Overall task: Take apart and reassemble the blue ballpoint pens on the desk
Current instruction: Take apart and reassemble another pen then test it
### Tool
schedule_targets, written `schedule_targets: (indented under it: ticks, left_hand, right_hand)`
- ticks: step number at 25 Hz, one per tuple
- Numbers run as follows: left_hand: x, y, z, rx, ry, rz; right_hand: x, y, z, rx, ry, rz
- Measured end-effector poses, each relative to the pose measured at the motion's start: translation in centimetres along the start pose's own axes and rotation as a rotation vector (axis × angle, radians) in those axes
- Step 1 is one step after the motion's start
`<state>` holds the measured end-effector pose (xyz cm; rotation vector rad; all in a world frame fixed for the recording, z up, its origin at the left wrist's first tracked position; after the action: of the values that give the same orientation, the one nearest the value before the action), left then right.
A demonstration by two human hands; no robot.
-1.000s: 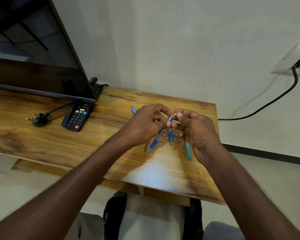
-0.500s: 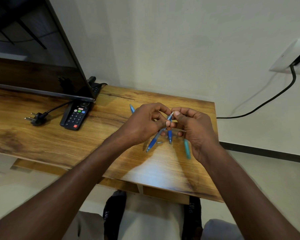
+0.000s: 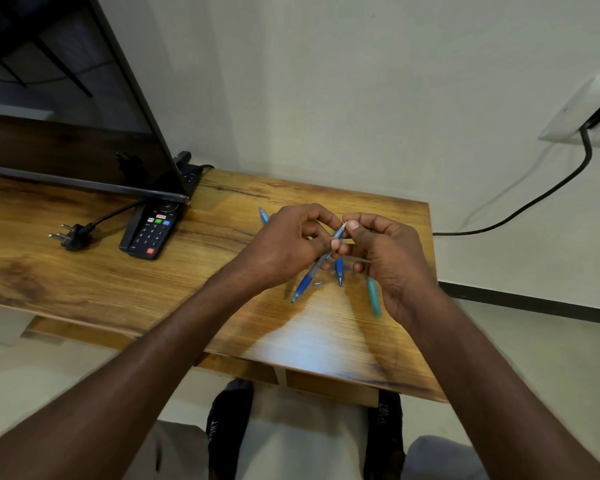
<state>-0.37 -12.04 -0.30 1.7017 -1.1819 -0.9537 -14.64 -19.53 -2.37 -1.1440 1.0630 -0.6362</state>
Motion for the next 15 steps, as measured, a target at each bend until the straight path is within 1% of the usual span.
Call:
schedule_targets:
  ticks: [5, 7, 11, 15]
  left_hand:
    - [0.1, -0.2, 0.0, -0.007, 0.018, -0.002]
    - [0.2, -0.3, -0.1, 0.006, 0.027, 0.004]
    - [0.3, -0.8, 0.1, -0.002, 0.026, -0.011]
    - [0.4, -1.1, 0.0, -0.017, 0.038, -0.003]
  right_hand:
    - [-0.4, -0.2, 0.2, -0.009, -0.021, 0.006]
    - [-0.4, -0.4, 0.1, -0.073, -0.01, -0.022]
    - [-0.1, -0.8, -0.3, -0.251, 0.051, -0.137]
    - [-0.1, -0.7, -0.1, -0.257, 0.021, -0.101]
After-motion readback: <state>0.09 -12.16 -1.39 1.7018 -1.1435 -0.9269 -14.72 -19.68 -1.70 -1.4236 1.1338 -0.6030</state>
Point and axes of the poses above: each hand's wrist, its own x-axis towards the middle knuckle, its own z-axis out of the palm, y = z × x, the point moved 5 cm from there along x, towards the middle knuckle, and after that the axes turned 1 degree about z, right-handed, at the moved point
